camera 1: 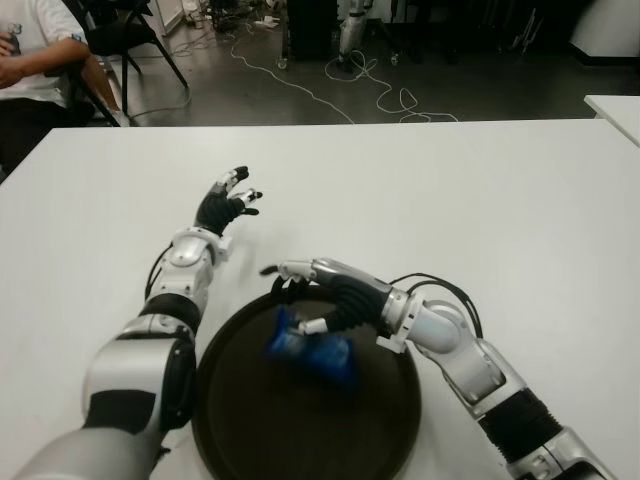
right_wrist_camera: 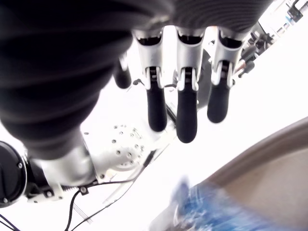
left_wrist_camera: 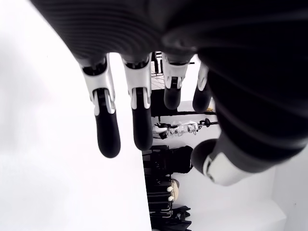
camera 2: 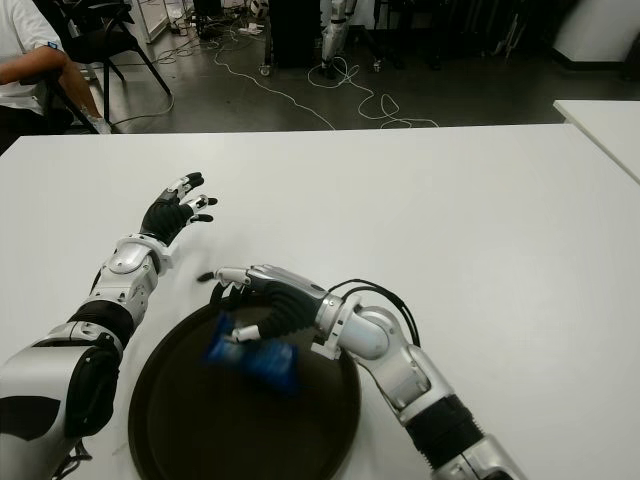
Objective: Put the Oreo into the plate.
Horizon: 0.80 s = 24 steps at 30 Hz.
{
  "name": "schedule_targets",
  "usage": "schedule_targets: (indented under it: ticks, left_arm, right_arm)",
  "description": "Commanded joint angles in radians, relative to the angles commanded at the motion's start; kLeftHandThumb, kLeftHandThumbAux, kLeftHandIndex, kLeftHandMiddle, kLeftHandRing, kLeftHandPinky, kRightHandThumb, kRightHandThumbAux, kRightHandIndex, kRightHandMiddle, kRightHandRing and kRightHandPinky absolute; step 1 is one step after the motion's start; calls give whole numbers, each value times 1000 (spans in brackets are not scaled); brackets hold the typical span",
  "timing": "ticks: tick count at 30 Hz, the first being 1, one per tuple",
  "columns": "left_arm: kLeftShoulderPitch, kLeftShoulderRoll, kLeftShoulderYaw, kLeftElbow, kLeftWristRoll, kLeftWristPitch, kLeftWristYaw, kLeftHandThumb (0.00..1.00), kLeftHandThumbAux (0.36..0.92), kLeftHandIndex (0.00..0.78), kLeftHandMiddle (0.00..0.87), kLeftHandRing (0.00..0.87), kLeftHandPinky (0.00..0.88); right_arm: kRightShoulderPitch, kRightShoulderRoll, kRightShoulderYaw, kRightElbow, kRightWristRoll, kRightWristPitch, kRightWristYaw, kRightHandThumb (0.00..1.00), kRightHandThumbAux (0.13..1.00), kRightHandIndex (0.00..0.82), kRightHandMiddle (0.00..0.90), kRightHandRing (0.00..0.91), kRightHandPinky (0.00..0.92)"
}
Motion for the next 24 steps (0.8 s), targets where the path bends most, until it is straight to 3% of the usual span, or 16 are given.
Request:
schedule_targets:
  ticks: [8,16,24]
  left_arm:
    - [1,2,2,-2,-1,-1,-6,234,704,1,57,256,394]
    - [1,7,-5,0,9,-1,-3,216,708,1,62,256,381]
    - [2,11,-5,2,8,-4,-3,222,711,3,71,257,397]
  right_arm:
    - [-11,-5,1,5,-2,12,18,0,411,0,0,0,0]
    - [-56,-33,-30,26,-8,22,25,0,370,0,0,0,0]
    - [-101,-39,-64,60,-16,18,-9,0,363,0,0,0,0]
